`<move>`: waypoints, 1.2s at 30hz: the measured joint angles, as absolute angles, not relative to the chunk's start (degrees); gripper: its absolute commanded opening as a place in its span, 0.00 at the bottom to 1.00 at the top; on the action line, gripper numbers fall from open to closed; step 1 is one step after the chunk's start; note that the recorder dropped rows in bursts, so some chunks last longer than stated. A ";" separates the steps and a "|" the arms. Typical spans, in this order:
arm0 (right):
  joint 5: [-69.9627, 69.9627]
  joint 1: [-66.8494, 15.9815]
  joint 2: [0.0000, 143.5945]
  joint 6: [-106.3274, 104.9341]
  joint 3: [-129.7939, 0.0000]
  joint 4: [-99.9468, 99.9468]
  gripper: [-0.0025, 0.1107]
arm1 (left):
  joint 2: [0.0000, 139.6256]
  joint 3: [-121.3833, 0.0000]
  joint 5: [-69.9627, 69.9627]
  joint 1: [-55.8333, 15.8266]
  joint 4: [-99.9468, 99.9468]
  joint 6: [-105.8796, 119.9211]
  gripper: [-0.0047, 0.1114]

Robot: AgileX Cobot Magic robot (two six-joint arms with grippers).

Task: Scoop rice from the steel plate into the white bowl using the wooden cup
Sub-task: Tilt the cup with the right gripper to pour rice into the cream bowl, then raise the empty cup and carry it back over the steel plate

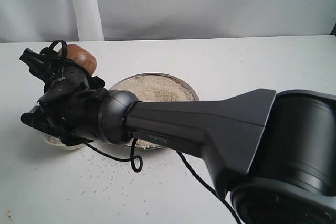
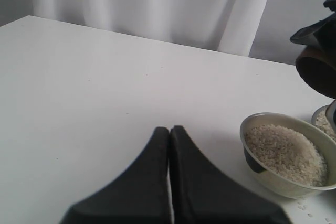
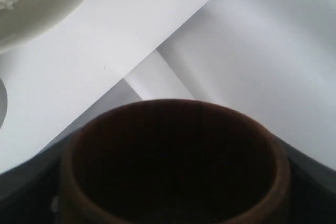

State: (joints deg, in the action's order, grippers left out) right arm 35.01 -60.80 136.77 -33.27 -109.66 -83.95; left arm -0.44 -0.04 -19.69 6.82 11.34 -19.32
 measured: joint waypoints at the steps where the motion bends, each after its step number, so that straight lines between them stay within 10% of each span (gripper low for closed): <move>1: 35.10 -60.80 136.77 -33.27 -109.66 -84.13 0.02 | -0.44 -0.04 -19.69 6.82 11.34 -19.32 0.04; 36: 45.84 -59.39 134.52 31.07 -109.66 -70.04 0.02 | -0.44 -0.04 -19.69 6.82 11.34 -19.32 0.04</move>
State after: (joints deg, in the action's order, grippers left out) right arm 45.84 -59.39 134.52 31.07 -109.66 -70.04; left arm -0.44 -0.04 -19.69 6.82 11.34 -19.32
